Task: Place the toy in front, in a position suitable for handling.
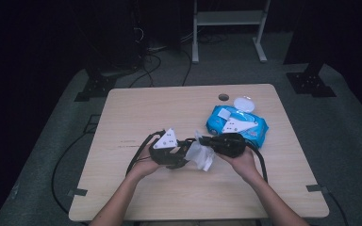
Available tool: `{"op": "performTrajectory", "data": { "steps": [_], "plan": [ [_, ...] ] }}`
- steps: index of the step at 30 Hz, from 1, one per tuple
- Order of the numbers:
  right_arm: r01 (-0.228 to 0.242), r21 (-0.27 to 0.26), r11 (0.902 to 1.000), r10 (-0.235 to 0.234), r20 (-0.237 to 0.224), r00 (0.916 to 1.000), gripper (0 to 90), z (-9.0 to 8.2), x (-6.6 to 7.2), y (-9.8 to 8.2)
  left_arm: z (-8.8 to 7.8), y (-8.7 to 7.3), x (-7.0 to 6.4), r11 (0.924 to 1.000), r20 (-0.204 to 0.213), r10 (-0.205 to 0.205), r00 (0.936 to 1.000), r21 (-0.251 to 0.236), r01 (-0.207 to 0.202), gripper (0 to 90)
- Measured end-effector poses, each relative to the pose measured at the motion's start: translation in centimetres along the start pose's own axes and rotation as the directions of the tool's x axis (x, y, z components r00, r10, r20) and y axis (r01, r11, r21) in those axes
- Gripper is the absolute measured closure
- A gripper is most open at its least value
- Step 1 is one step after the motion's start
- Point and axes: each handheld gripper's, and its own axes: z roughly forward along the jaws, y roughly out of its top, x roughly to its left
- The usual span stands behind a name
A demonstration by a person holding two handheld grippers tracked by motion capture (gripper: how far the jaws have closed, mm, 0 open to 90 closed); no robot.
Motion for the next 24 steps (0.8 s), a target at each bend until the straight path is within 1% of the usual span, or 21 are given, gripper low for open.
{"op": "performTrajectory", "data": {
  "steps": [1,3,5,8,9,10,11,12,13,14,16,18,21,24],
  "plan": [
    [-0.011,0.001,0.9999,0.011,0.004,0.9999,87.8,0.0,-0.2,-0.3,-0.1,0.0,0.1,1.0000,0.003,0.003,1.0000,-0.001,-0.003,58.1],
    [-0.019,0.005,0.9998,0.019,0.005,0.9998,87.8,0.0,-0.5,-0.6,-0.1,0.0,0.0,1.0000,0.004,0.005,1.0000,-0.001,-0.005,58.1],
    [-0.017,0.010,0.9998,0.017,0.010,0.9998,87.8,0.0,-0.6,-0.8,-0.1,0.0,0.1,0.9999,0.010,-0.004,0.9999,-0.010,0.004,58.1],
    [-0.013,0.018,0.9998,0.013,0.008,0.9999,87.8,-0.1,-0.5,-0.7,0.1,0.0,0.1,0.9999,0.013,-0.006,0.9999,-0.016,0.006,58.2],
    [-0.014,0.012,0.9998,0.014,0.004,0.9999,87.8,-0.1,-0.3,-0.5,0.2,0.0,0.1,0.9999,0.015,-0.004,0.9999,-0.013,0.005,58.2],
    [-0.007,0.008,0.9999,0.007,0.000,1.0000,87.8,-0.2,-0.1,-0.2,0.4,0.1,0.1,1.0000,0.016,0.000,0.9999,-0.005,0.000,58.1],
    [0.011,0.005,0.9999,-0.011,0.000,0.9999,87.8,-0.2,0.2,0.2,0.5,0.2,0.0,1.0000,0.015,-0.003,0.9999,-0.003,0.003,58.1],
    [0.024,0.000,0.9997,-0.024,-0.001,0.9997,87.8,-0.2,0.4,0.4,0.7,0.4,0.0,1.0000,0.012,0.005,0.9999,0.004,-0.005,58.1],
    [0.043,0.001,0.9991,-0.043,0.017,0.9989,87.8,-0.2,0.8,0.7,0.7,0.5,0.0,1.0000,0.010,0.006,0.9999,0.005,-0.006,58.0],
    [0.059,-0.001,0.9983,-0.059,0.024,0.9980,87.8,-0.2,0.9,0.8,0.6,0.6,0.0,0.9999,0.008,0.010,0.9999,0.003,-0.010,58.1],
    [0.029,-0.016,0.9995,-0.029,0.004,0.9996,87.8,-0.3,0.5,0.7,0.7,0.6,0.0,0.9998,0.004,0.019,0.9998,0.002,-0.019,58.1],
    [0.011,-0.024,0.9997,-0.011,0.004,0.9999,87.9,-0.4,0.1,0.3,0.7,0.4,0.1,1.0000,0.004,0.007,1.0000,-0.004,-0.007,58.2],
    [-0.011,-0.004,0.9999,0.011,0.024,0.9997,87.8,-0.2,-0.6,-0.6,0.5,0.1,0.3,0.9997,0.009,-0.014,0.9999,-0.020,0.014,58.1],
    [-0.033,0.021,0.9992,0.032,0.030,0.9990,87.8,-0.1,-1.1,-1.4,0.6,0.1,0.6,0.9996,0.017,-0.022,0.9996,-0.016,0.023,58.2]
  ]
}}
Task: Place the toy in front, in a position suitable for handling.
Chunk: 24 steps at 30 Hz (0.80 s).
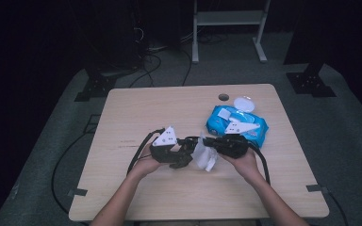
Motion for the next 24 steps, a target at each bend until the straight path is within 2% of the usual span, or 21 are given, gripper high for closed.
{"op": "performTrajectory", "data": {
  "steps": [3,5,7,9,11,12,16,18,19,20,23,24],
  "plan": [
    [-0.013,-0.008,0.9999,0.013,-0.007,0.9999,87.8,-0.1,-0.1,0.0,0.5,0.2,0.1,0.9999,0.005,-0.007,1.0000,0.012,0.007,58.1],
    [0.019,-0.001,0.9998,-0.019,0.020,0.9996,87.8,-0.3,0.2,0.4,0.9,0.5,0.2,0.9995,0.007,0.007,1.0000,0.031,-0.007,58.0],
    [-0.006,-0.024,0.9997,0.007,0.001,1.0000,87.9,-0.5,-0.1,0.5,1.4,0.7,0.3,0.9990,0.002,0.004,1.0000,0.044,-0.004,58.0],
    [-0.011,-0.029,0.9995,0.011,0.007,0.9999,87.9,-0.7,-0.2,0.5,2.1,0.7,0.5,0.9960,0.005,0.020,0.9998,0.087,-0.021,57.9],
    [-0.010,-0.027,0.9996,0.011,0.013,0.9999,87.9,-0.8,-0.5,0.4,3.0,0.4,0.6,0.9880,0.002,0.040,0.9992,0.149,-0.040,57.9],
    [-0.022,-0.026,0.9994,0.023,0.014,0.9996,87.9,-0.9,-0.6,0.2,3.4,0.3,0.8,0.9803,0.000,0.057,0.9984,0.189,-0.056,57.9],
    [-0.047,-0.025,0.9986,0.048,0.020,0.9987,87.9,-1.1,-1.3,-0.3,4.4,-0.4,1.8,0.9613,0.005,0.033,0.9994,0.273,-0.033,57.8],
    [-0.053,-0.013,0.9985,0.053,0.026,0.9982,87.9,-1.0,-1.5,-0.6,4.5,-0.1,2.2,0.9610,0.011,0.009,0.9999,0.276,-0.012,61.1],
    [-0.049,-0.005,0.9988,0.049,0.026,0.9984,87.9,-0.9,-1.5,-0.7,4.6,0.0,2.2,0.9577,0.005,0.017,0.9998,0.287,-0.018,61.4],
    [-0.047,-0.003,0.9989,0.047,0.027,0.9986,87.8,-0.9,-1.5,-0.7,4.7,0.2,2.2,0.9512,0.007,0.032,0.9995,0.307,-0.032,61.3],
    [-0.045,0.002,0.9990,0.045,0.025,0.9987,87.8,-0.7,-1.4,-0.9,4.8,0.4,2.4,0.9465,0.016,0.027,0.9995,0.321,-0.030,60.9],
    [-0.042,0.004,0.9991,0.042,0.026,0.9988,87.9,-0.6,-1.4,-1.0,4.7,0.5,2.4,0.9486,0.020,0.021,0.9996,0.315,-0.026,60.5]
  ]
}}
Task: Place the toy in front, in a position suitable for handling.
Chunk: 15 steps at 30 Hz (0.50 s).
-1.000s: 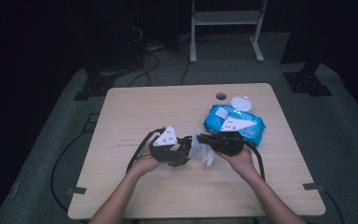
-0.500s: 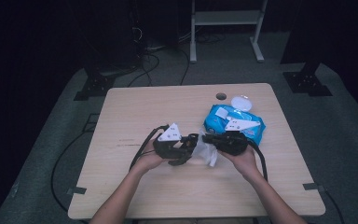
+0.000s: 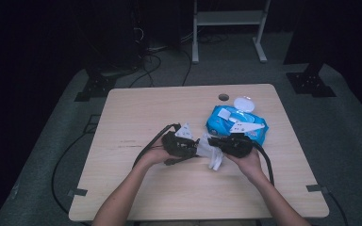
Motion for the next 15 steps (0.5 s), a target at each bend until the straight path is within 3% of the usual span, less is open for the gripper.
{"op": "performTrajectory", "data": {
  "steps": [4,6,9,11,15],
  "plan": [
    [-0.003,0.009,1.0000,0.003,0.003,1.0000,87.8,-0.1,0.0,-0.2,-1.2,-0.3,0.3,0.9975,0.024,-0.042,0.9988,-0.056,0.043,55.4],
    [-0.003,0.004,1.0000,0.003,0.005,1.0000,87.8,-0.3,-0.2,-0.2,-2.1,-0.7,0.7,0.9924,0.038,-0.076,0.9964,-0.094,0.079,53.8],
    [-0.002,0.003,1.0000,0.002,0.011,0.9999,87.8,-0.7,-0.3,-0.1,-3.4,-1.5,1.6,0.9788,0.059,-0.136,0.9889,-0.146,0.144,52.9],
    [-0.006,0.000,1.0000,0.006,0.012,0.9999,87.8,-0.8,-0.4,-0.1,-3.9,-2.0,2.0,0.9717,0.063,-0.166,0.9842,-0.160,0.174,52.7],
    [-0.005,0.006,1.0000,0.005,0.012,0.9999,87.8,-0.8,-0.4,-0.1,-4.0,-2.6,2.1,0.9693,0.064,-0.184,0.9808,-0.153,0.192,50.3]
  ]
}}
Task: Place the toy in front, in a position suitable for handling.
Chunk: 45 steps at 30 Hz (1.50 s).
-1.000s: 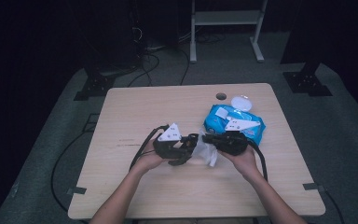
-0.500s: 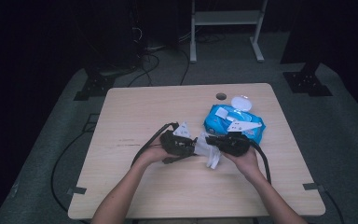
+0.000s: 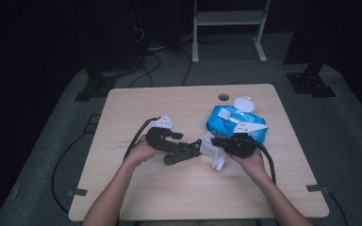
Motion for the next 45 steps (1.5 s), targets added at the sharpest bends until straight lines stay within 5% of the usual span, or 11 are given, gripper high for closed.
{"op": "performTrajectory", "data": {
  "steps": [4,10,16,23,36,45],
  "plan": [
    [0.001,0.003,1.0000,-0.001,0.000,1.0000,87.8,0.0,0.0,0.0,0.2,-0.6,0.0,0.9997,0.000,-0.005,1.0000,0.022,0.005,47.7],
    [0.011,0.005,0.9999,-0.011,0.004,0.9999,87.8,-0.2,0.0,0.0,0.4,-1.2,-0.1,0.9994,-0.007,-0.029,0.9996,-0.018,0.029,47.6],
    [0.008,0.002,1.0000,-0.008,0.003,1.0000,87.8,-0.6,0.1,-0.2,0.4,-1.2,-1.5,0.9980,-0.048,0.057,0.9972,-0.024,-0.058,46.9],
    [0.014,0.014,0.9998,-0.014,0.006,0.9999,87.8,-0.9,0.1,-0.4,0.9,-1.3,-3.6,0.9889,-0.070,0.147,0.9867,-0.010,-0.148,44.5],
    [-0.007,0.032,0.9995,0.006,0.030,0.9995,87.8,-1.5,-0.7,-1.1,4.1,-1.9,-4.7,0.9703,-0.074,0.221,0.9726,0.118,-0.211,36.2],
    [-0.024,0.030,0.9993,0.022,0.047,0.9986,87.7,-3.5,-1.4,-1.8,3.8,-2.1,-5.0,0.9683,-0.082,0.229,0.9699,0.120,-0.219,30.3]
  ]
}}
